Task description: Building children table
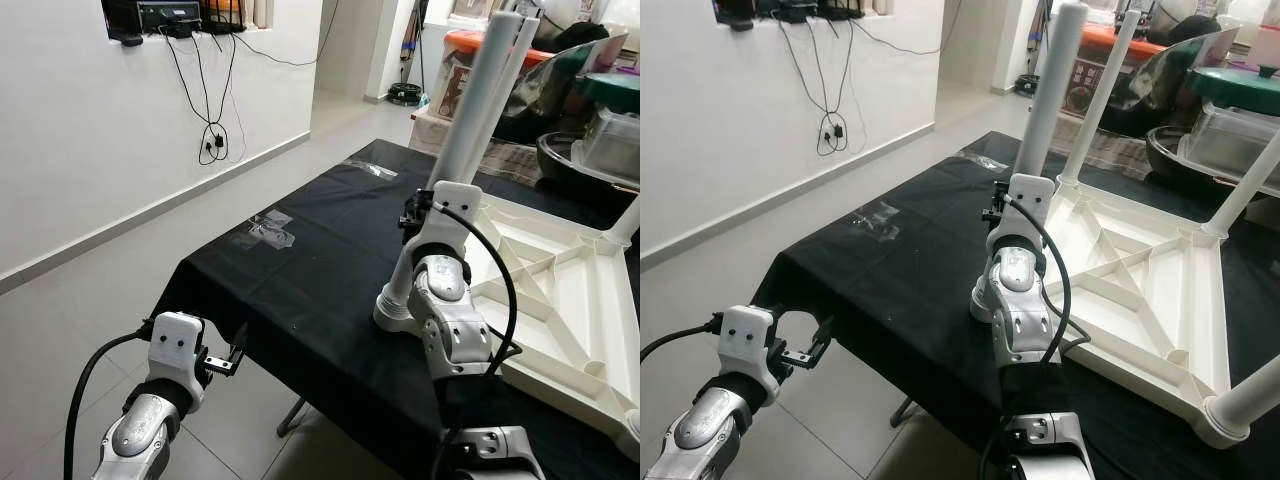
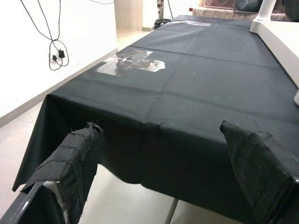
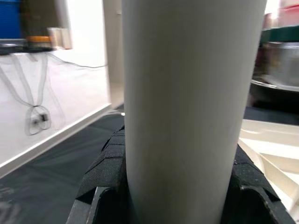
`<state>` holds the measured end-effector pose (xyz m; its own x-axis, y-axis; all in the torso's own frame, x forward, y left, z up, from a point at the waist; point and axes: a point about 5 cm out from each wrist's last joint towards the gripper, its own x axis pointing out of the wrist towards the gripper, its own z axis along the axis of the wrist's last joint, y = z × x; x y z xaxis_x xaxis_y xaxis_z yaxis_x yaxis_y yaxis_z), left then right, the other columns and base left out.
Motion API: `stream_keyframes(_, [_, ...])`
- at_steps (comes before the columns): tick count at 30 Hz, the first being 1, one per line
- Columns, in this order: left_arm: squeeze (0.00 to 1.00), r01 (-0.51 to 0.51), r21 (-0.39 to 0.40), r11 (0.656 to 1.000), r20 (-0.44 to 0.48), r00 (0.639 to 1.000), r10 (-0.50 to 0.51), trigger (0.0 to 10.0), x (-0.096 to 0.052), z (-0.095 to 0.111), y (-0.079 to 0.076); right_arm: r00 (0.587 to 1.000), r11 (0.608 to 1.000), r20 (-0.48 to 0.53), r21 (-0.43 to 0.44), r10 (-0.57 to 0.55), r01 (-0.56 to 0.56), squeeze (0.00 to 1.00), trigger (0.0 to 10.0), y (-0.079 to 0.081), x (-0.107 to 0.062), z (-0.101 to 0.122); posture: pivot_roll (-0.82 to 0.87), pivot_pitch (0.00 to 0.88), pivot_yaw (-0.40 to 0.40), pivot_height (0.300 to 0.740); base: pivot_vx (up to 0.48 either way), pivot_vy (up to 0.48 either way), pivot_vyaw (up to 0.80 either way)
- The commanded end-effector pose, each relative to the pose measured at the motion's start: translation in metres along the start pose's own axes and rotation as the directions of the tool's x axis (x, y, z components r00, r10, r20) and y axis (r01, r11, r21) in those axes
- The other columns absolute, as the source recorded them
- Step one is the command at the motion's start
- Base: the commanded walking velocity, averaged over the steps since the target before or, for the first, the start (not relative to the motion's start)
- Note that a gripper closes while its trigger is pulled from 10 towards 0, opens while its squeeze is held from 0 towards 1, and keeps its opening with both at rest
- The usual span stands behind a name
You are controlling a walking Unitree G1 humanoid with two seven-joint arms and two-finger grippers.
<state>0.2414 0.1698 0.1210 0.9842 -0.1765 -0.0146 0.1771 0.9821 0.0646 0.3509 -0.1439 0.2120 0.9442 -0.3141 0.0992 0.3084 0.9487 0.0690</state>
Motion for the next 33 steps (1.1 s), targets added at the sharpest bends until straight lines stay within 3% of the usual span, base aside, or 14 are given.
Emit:
stream_keyframes(1, [0.0, 0.001, 0.0, 1.0, 0.0, 1.0, -0.001, 10.0, 0.001, -0.001, -0.001, 0.985, 0.988, -0.094, -0.064, -0.145, 0.14, 0.0, 0.0, -0.024, -0.001, -0.021, 0.07, 0.0, -0.093, 0.74, 0.0, 0.0, 0.0])
stream_keyframes(10, [0.0, -0.01, 0.002, 1.0, -0.001, 1.0, 0.01, 10.0, 0.0, -0.002, 0.001, 0.976, 0.979, -0.091, -0.05, -0.199, 0.195, 0.0, 0.0, -0.015, -0.008, -0.014, 0.08, 0.0, -0.094, 0.74, 0.0, 0.0, 0.0])
stream_keyframes(19, [0.0, -0.029, 0.011, 1.0, 0.0, 1.0, 0.029, 10.0, 0.0, -0.001, 0.004, 0.935, 0.941, -0.102, -0.053, -0.339, 0.335, 0.0, 0.0, -0.027, -0.007, -0.016, 0.08, 0.0, -0.088, 0.74, 0.0, 0.0, 0.0])
stream_keyframes(25, [0.0, -0.041, 0.017, 0.999, 0.0, 0.999, 0.041, 10.0, 0.001, -0.001, 0.007, 0.893, 0.9, -0.114, -0.083, -0.436, 0.429, 0.0, 0.0, -0.05, 0.004, -0.023, 0.08, 0.0, -0.087, 0.74, 0.0, 0.0, 0.0])
stream_keyframes(26, [0.0, -0.047, 0.019, 0.999, 0.0, 0.999, 0.047, 10.0, 0.001, -0.001, 0.008, 0.866, 0.873, -0.113, -0.098, -0.488, 0.479, 0.0, 0.0, -0.065, 0.01, -0.026, 0.08, 0.0, -0.088, 0.74, 0.0, 0.0, 0.0])
stream_keyframes(27, [0.0, -0.047, 0.019, 0.999, 0.0, 0.999, 0.047, 10.0, 0.001, -0.001, 0.008, 0.866, 0.873, -0.113, -0.098, -0.488, 0.479, 0.0, 0.0, -0.065, 0.01, -0.026, 0.08, 0.0, -0.088, 0.74, 0.0, 0.0, 0.0])
stream_keyframes(28, [0.0, -0.053, 0.021, 0.998, 0.0, 0.999, 0.053, 10.0, 0.001, -0.001, 0.008, 0.824, 0.829, -0.103, -0.124, -0.557, 0.545, 0.0, 0.0, -0.087, 0.016, -0.029, 0.08, 0.0, -0.088, 0.74, 0.0, 0.0, 0.0])
stream_keyframes(30, [0.0, -0.053, 0.021, 0.998, 0.0, 0.999, 0.053, 10.0, 0.001, -0.001, 0.008, 0.824, 0.829, -0.103, -0.124, -0.557, 0.545, 0.0, 0.0, -0.087, 0.016, -0.029, 0.08, 0.0, -0.088, 0.74, 0.0, 0.0, 0.0])
stream_keyframes(32, [0.0, -0.064, 0.025, 0.998, 0.0, 0.998, 0.064, 10.0, 0.001, -0.002, 0.01, 0.734, 0.736, -0.086, -0.157, -0.674, 0.658, 0.0, 0.0, -0.13, 0.023, -0.031, 0.09, 0.0, -0.09, 0.74, 0.0, 0.0, 0.0])
stream_keyframes(33, [0.0, -0.064, 0.025, 0.998, 0.0, 0.998, 0.064, 10.0, 0.001, -0.002, 0.01, 0.734, 0.736, -0.086, -0.157, -0.674, 0.658, 0.0, 0.0, -0.13, 0.023, -0.031, 0.09, 0.0, -0.09, 0.74, 0.0, 0.0, 0.0])
